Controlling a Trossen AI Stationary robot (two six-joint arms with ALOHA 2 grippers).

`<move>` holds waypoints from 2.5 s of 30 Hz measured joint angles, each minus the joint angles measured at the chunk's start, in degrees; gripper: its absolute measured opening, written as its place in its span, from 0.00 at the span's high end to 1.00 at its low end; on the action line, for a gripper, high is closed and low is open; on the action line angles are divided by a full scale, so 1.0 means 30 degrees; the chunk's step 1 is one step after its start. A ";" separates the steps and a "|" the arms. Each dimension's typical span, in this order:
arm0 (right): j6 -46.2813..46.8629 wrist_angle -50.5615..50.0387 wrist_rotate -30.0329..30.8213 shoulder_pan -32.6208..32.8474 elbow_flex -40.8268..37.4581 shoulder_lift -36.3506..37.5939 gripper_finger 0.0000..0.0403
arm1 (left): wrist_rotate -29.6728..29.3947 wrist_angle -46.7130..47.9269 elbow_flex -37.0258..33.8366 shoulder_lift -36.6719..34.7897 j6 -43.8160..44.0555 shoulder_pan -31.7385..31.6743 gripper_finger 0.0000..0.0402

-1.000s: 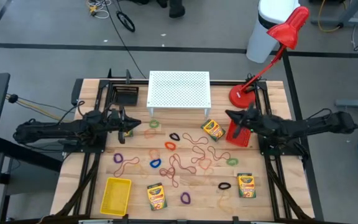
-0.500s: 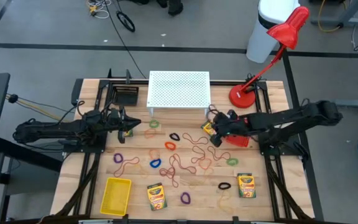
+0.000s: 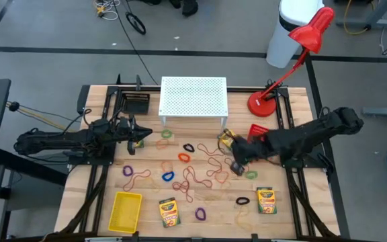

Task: Pick & Place Office Desk Supplies
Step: Put the box yellow crayon into the red bin

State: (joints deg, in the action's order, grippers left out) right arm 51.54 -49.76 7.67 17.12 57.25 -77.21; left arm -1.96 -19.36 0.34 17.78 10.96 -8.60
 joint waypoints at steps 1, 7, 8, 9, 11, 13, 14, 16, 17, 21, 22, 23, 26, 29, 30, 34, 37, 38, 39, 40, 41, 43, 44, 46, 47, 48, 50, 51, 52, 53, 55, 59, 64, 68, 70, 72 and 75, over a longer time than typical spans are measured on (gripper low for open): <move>0.0640 -0.0324 -0.0455 0.0651 0.0009 -0.0021 0.99 | 0.0000 0.0002 0.0000 0.0000 0.0000 0.0000 0.91; 0.2844 -0.1004 -0.3069 0.3930 -0.0502 -0.0547 0.94 | 0.0007 -0.0006 0.0000 0.0000 0.0000 0.0000 0.91; 0.3000 -0.0953 -0.3301 0.4404 -0.0752 -0.0647 0.92 | 0.0007 -0.0026 0.0000 -0.0007 0.0000 0.0000 0.91; 0.3238 -0.0688 -0.3613 0.4865 -0.0970 -0.0733 0.90 | 0.0007 -0.0042 0.0000 -0.0002 0.0000 0.0000 0.91; 0.3657 -0.0082 -0.4242 0.5623 -0.1452 -0.0844 0.85 | 0.0011 -0.0046 0.0000 -0.0004 0.0000 0.0000 0.91; 0.3901 -0.0341 -0.4679 0.6217 -0.1844 -0.0874 0.80 | 0.0007 -0.0056 0.0000 0.0000 0.0000 0.0000 0.91; 0.3907 -0.0392 -0.4801 0.6410 -0.1957 -0.0882 0.77 | 0.0001 -0.0057 0.0000 -0.0001 0.0000 0.0000 0.91; 0.3732 -0.0566 -0.5044 0.6594 -0.2210 -0.0874 0.73 | 0.0015 -0.0064 0.0000 0.0000 0.0000 0.0000 0.91; 0.3536 -0.0565 -0.5218 0.6609 -0.2450 -0.0874 0.71 | 0.0013 -0.0063 0.0000 0.0000 0.0000 0.0000 0.91; 0.2659 0.1156 -0.6717 0.6673 -0.4153 -0.0874 0.67 | 0.0015 -0.0066 0.0000 0.0000 0.0000 0.0000 0.91; 0.2462 0.1606 -0.7202 0.6668 -0.4541 -0.0874 0.67 | 0.0007 -0.0069 0.0000 0.0000 0.0000 0.0000 0.91; 0.2199 0.1942 -0.7620 0.6668 -0.4845 -0.0874 0.67 | 0.0015 -0.0063 0.0000 0.0000 0.0000 0.0000 0.91; 0.1174 0.2116 -0.7941 0.6668 -0.5249 -0.0874 0.66 | 0.0015 -0.0066 0.0000 0.0000 0.0000 0.0000 0.91; 0.0074 0.2088 -0.7738 0.6534 -0.5387 -0.0874 0.66 | 0.0015 -0.0069 0.0000 0.0000 0.0000 0.0000 0.91; -0.0218 0.2124 -0.7720 0.6417 -0.5455 -0.0874 0.66 | 0.0015 -0.0071 0.0000 0.0000 0.0000 0.0000 0.91; -0.1067 0.2248 -0.7657 0.5896 -0.5747 -0.0874 0.66 | 0.0015 -0.0070 0.0000 0.0000 0.0000 0.0000 0.91; -0.1775 0.3568 -0.8652 0.5612 -0.6277 -0.0874 0.66 | 0.0015 -0.0071 0.0000 0.0000 0.0000 0.0000 0.91; -0.1801 0.4259 -0.9067 0.5519 -0.6499 -0.0874 0.66 | 0.0015 -0.0071 0.0000 0.0000 0.0000 0.0000 0.91; -0.1788 0.4813 -0.9418 0.5495 -0.6710 -0.0874 0.66 | 0.0010 -0.0066 0.0000 0.0000 0.0000 0.0000 0.91; -0.1785 0.5234 -0.9698 0.5491 -0.6890 -0.0874 0.66 | 0.0012 -0.0068 0.0000 0.0000 0.0000 0.0000 0.91; -0.1786 0.5460 -0.9802 0.5507 -0.7020 -0.0874 0.66 | 0.0007 -0.0069 0.0000 0.0000 0.0000 0.0000 0.91; -0.1800 0.5638 -0.9783 0.5516 -0.7117 -0.0860 0.69 | 0.0007 -0.0064 0.0000 0.0000 0.0000 0.0000 0.91; -0.1846 0.5625 -0.9789 0.5510 -0.7117 -0.0860 0.71 | 0.0007 -0.0064 0.0000 0.0000 0.0000 0.0000 0.91; -0.1872 0.5617 -0.9789 0.5510 -0.7117 -0.0857 0.77 | 0.0012 -0.0068 0.0000 0.0000 0.0000 0.0000 0.91; -0.1913 0.5610 -0.9782 0.5510 -0.7117 -0.0852 0.81 | 0.0015 -0.0069 0.0000 0.0000 0.0000 0.0000 0.91; -0.1927 0.5606 -0.9782 0.5510 -0.7117 -0.0852 0.85 | 0.0015 -0.0067 0.0000 0.0000 0.0000 0.0000 0.91; -0.2012 0.5611 -0.9789 0.5515 -0.7117 -0.0852 0.94 | 0.0015 -0.0068 0.0000 0.0000 -0.0002 0.0000 0.91; -0.2044 0.5617 -0.9779 0.5517 -0.7117 -0.0852 0.97 | 0.0007 -0.0063 0.0000 0.0000 0.0000 0.0000 0.91; -0.2054 0.5613 -0.9733 0.5517 -0.7108 -0.0852 0.98 | 0.0008 -0.0071 0.0000 0.0000 0.0000 0.0000 0.91; -0.2057 0.5570 -0.9658 0.5517 -0.7062 -0.0852 0.98 | 0.0008 -0.0071 0.0000 0.0000 0.0000 0.0000 0.91; -0.2052 0.5514 -0.9252 0.5524 -0.6819 -0.0797 0.95 | 0.0015 -0.0068 0.0000 0.0000 0.0000 0.0000 0.91; -0.1861 0.5046 -0.8395 0.5527 -0.5851 -0.0678 0.98 | 0.0013 -0.0066 0.0000 0.0000 0.0000 0.0000 0.91; -0.1619 0.3072 -0.7130 0.5539 -0.4163 -0.0678 0.99 | 0.0013 -0.0064 0.0000 0.0000 0.0000 0.0000 0.91; -0.1423 0.0572 -0.5930 0.5539 -0.2375 -0.0685 0.99 | 0.0011 -0.0065 0.0000 0.0000 0.0000 0.0000 0.91; -0.1215 -0.0880 -0.5140 0.5539 -0.1348 -0.0685 1.00 | 0.0013 -0.0069 0.0000 0.0000 0.0000 -0.0003 0.91; -0.0739 -0.2232 -0.4220 0.5539 -0.0334 -0.0695 1.00 | 0.0014 -0.0063 0.0000 -0.0007 0.0000 0.0000 0.91; -0.0030 -0.3981 -0.2784 0.5539 0.1122 -0.1006 1.00 | 0.0011 -0.0063 0.0000 -0.0004 0.0000 0.0000 0.91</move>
State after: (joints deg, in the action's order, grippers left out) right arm 51.45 -61.70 -0.68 33.74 60.61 -80.23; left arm -1.92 -19.55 0.34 17.77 10.96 -8.60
